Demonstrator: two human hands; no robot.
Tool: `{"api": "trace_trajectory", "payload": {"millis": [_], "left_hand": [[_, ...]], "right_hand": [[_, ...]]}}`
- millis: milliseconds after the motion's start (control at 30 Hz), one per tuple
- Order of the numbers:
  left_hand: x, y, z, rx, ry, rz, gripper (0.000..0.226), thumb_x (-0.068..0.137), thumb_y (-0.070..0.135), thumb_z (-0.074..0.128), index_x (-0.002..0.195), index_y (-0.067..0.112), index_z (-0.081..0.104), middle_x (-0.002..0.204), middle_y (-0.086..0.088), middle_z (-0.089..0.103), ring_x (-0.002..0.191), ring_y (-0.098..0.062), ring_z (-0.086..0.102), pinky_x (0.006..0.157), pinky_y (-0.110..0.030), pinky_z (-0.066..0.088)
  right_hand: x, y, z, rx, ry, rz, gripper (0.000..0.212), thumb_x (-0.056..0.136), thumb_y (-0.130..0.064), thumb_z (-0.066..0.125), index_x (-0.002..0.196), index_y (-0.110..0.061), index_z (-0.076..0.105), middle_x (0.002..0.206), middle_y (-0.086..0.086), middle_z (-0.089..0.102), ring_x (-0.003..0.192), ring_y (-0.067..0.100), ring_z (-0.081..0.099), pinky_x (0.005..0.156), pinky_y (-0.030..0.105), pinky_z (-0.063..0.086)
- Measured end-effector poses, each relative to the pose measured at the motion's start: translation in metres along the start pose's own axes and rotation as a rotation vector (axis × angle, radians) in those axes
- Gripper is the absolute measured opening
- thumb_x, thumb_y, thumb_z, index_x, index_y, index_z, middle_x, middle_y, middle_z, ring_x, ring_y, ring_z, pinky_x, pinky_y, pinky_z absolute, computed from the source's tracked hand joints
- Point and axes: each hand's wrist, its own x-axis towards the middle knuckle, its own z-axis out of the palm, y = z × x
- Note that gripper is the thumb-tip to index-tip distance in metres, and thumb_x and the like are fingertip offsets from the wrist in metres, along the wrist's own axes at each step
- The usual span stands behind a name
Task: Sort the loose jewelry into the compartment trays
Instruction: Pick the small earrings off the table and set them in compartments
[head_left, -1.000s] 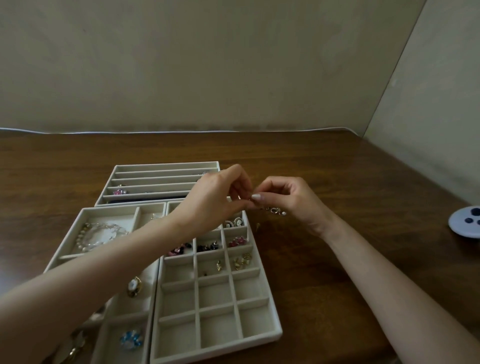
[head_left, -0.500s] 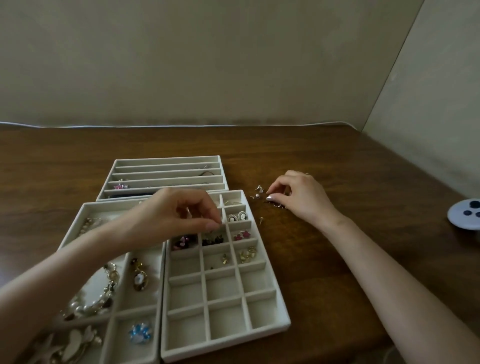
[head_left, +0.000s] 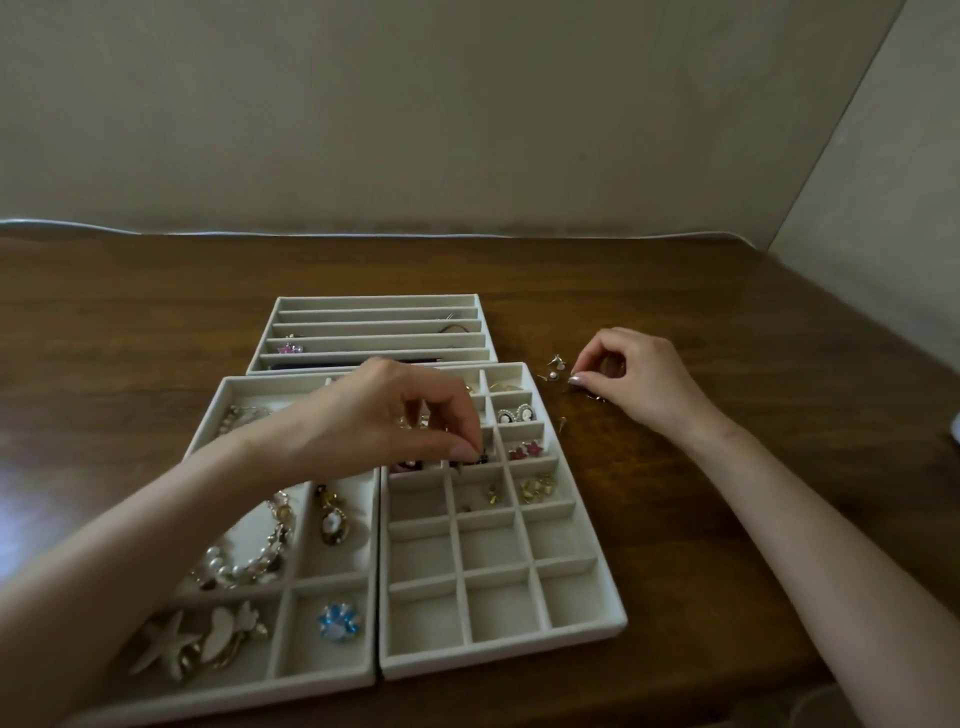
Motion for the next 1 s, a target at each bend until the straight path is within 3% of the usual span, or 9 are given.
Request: {"api": "trace_trajectory", "payload": {"millis": [167,300,433,567,633,767,867,1000], "left_hand": [[-0.004,0.000,-0.011,0.015,-0.154,-0.058,0.006,0.080,0.027,0.071,0.082,0.021,0.069,0.076,0.009,0.066,0.069,-0.010,0.059,0.066,-0.026,0.049],[-0.006,-0.005,-0.010,0.119,-0.249,-0.080,0.015,0.076,0.045,0.067,0.082,0.031,0.067,0.078,0.011,0.066,0.074,-0.012,0.062,0.068,-0.021,0.048],[-0.007,-0.007,-0.012,0.144,-0.244,-0.078,0.009,0.078,0.031,0.074,0.078,0.034,0.065,0.076,0.011,0.065,0.074,-0.010,0.061,0.068,-0.017,0.046],[-0.008,-0.008,-0.010,0.196,-0.223,-0.091,0.013,0.076,0.026,0.076,0.082,0.031,0.065,0.074,0.010,0.063,0.072,-0.010,0.059,0.066,-0.017,0.046],[-0.007,-0.008,-0.010,0.183,-0.178,-0.118,0.011,0.078,0.025,0.074,0.082,0.028,0.065,0.071,0.011,0.063,0.069,-0.007,0.058,0.063,-0.013,0.043],[-0.003,-0.015,-0.014,0.230,0.100,-0.137,0.005,0.083,0.019,0.067,0.083,0.021,0.063,0.068,0.014,0.060,0.064,0.004,0.055,0.057,-0.006,0.038],[-0.002,-0.027,-0.016,0.283,0.257,-0.194,0.005,0.085,0.019,0.064,0.085,0.023,0.061,0.068,0.015,0.057,0.063,0.009,0.053,0.058,-0.007,0.040],[-0.001,-0.034,-0.014,0.292,0.310,-0.202,0.007,0.084,0.017,0.065,0.084,0.023,0.061,0.067,0.017,0.055,0.063,0.011,0.052,0.060,-0.007,0.040]], "right_hand": [[-0.001,-0.003,-0.001,0.054,0.013,-0.012,0.006,0.083,-0.015,0.069,0.086,-0.017,0.065,0.091,-0.007,0.060,0.082,0.002,0.055,0.066,0.012,0.040],[-0.004,-0.004,-0.001,0.079,0.005,-0.048,0.007,0.083,-0.013,0.069,0.087,-0.016,0.066,0.089,-0.008,0.060,0.079,0.001,0.054,0.065,0.010,0.040],[-0.005,-0.009,0.000,0.135,0.009,-0.089,0.009,0.082,-0.011,0.070,0.086,-0.018,0.066,0.088,-0.007,0.062,0.078,0.002,0.056,0.065,0.007,0.043],[-0.010,-0.022,-0.004,0.285,-0.026,-0.084,0.011,0.082,-0.012,0.069,0.086,-0.022,0.065,0.088,-0.006,0.065,0.080,0.004,0.059,0.067,0.016,0.049],[-0.014,-0.035,-0.007,0.432,-0.070,-0.097,0.011,0.082,-0.010,0.069,0.087,-0.019,0.065,0.087,-0.005,0.065,0.078,0.006,0.060,0.067,0.019,0.049],[-0.023,-0.068,-0.006,0.516,-0.245,-0.206,0.012,0.082,-0.009,0.069,0.088,-0.018,0.064,0.088,-0.003,0.065,0.080,0.020,0.061,0.070,0.031,0.053],[-0.032,-0.090,0.005,0.533,-0.368,-0.256,0.011,0.081,-0.009,0.070,0.088,-0.016,0.065,0.085,-0.008,0.064,0.076,0.012,0.060,0.068,0.026,0.053],[-0.040,-0.109,0.022,0.451,-0.429,-0.370,0.013,0.080,-0.011,0.072,0.090,-0.017,0.066,0.086,-0.007,0.064,0.079,0.007,0.059,0.069,0.018,0.049]]}}
